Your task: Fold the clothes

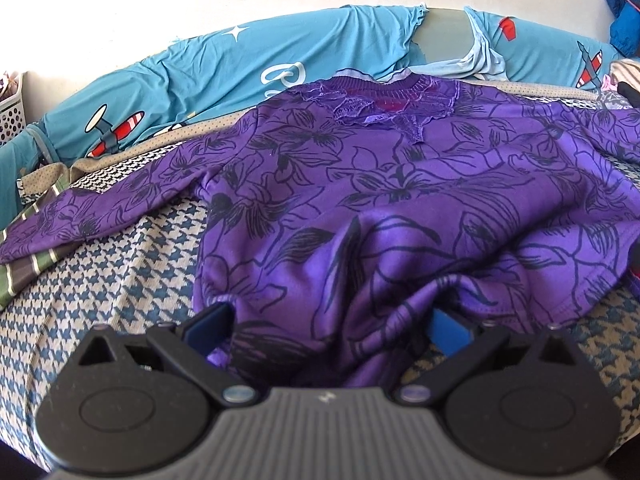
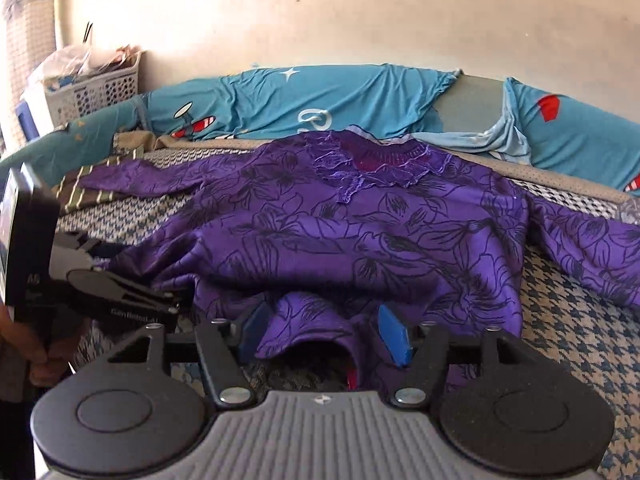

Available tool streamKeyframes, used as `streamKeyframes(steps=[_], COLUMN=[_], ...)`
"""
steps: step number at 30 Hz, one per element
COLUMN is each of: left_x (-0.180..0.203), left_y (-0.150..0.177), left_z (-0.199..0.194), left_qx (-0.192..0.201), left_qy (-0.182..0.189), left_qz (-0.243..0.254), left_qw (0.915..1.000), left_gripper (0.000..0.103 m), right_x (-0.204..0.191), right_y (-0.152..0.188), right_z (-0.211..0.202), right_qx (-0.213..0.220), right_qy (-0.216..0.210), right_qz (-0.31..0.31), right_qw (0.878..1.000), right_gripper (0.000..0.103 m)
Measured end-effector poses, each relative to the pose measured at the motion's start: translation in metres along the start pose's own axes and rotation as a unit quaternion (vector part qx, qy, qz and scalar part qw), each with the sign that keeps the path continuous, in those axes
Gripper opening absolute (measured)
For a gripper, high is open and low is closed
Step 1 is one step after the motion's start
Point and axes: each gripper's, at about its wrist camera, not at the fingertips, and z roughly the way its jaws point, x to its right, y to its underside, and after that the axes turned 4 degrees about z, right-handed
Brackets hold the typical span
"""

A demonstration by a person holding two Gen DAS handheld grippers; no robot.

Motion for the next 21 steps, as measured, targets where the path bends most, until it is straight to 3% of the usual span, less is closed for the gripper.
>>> streamKeyframes(steps=[12,13,16,21], left_x=[0.000,0.000,-0.001,0.003], left_y=[-0.001,0.000,0.000,0.004], left_z=[0.000,0.000,-0.005,-0.021], left_qx=[-0.006,-0.006,-0.002,0.022], left_qy=[0.001,0.002,0.010,0.033], left_qz=[0.000,-0.001,-0.007,-0.004], left_qw=[1.0000,1.0000,0.9999,0.9992], left_gripper=[0.103,0.103,0.103,0.103], right_x=[-0.008,-0.008,-0.006,0.009], right_y=[0.008,0.007,0.005,-0.004], right_z=[0.020,0.021,0.025,0.016], right_qx=[-0.026,-0.024,-0.023,0.023], right_qy=[0.043,0.048,0.059,0.057], right_qz=[-0.030,-0.029,-0.016,0.057], right_qw=[0.998,0.998,0.998,0.996], right_gripper=[0.062,0.055,0.015,0.008])
